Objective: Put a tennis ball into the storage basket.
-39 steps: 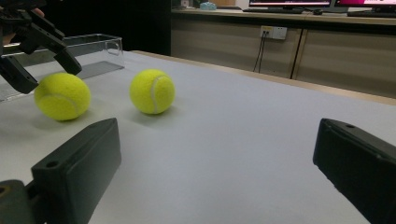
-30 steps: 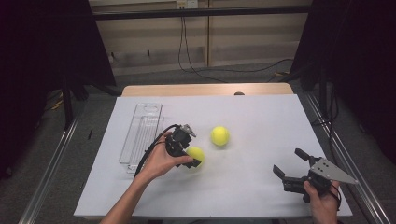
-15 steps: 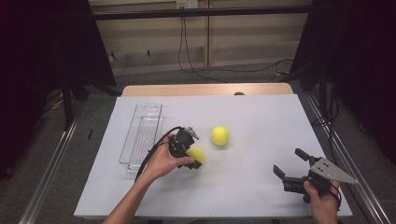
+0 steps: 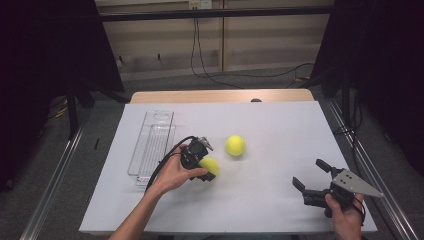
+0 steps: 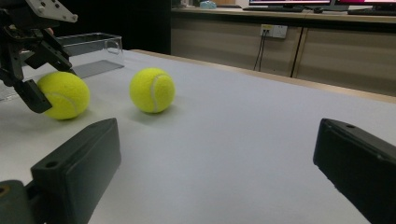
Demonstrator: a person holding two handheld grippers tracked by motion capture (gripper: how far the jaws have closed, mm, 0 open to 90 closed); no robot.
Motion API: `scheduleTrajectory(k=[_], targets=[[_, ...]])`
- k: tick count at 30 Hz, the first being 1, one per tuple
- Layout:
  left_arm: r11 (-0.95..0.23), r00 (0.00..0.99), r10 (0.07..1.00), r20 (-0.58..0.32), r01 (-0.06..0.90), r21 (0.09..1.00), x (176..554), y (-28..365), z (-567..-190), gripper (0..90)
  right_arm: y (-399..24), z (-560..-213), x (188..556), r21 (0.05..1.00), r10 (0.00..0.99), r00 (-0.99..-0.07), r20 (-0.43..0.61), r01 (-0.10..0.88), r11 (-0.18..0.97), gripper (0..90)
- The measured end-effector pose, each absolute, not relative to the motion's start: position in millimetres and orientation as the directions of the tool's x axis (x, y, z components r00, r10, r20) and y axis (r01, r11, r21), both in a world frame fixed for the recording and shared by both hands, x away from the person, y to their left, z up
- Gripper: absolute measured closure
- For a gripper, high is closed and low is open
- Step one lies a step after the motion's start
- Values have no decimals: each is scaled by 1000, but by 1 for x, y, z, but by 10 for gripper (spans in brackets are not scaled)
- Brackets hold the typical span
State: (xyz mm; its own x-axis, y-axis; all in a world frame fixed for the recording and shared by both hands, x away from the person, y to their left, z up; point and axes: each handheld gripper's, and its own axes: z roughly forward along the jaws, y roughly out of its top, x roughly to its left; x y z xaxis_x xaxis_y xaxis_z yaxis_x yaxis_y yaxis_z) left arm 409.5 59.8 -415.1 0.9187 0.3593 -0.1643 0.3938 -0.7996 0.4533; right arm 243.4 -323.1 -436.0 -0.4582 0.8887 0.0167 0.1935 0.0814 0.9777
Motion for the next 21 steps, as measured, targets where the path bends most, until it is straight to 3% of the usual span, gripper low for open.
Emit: scheduleTrajectory(k=[21], targets=[[-718,911,378,-163,400,570,403,70,-396,264,-323,-436,244,978,888,-459,17,193,81,5]])
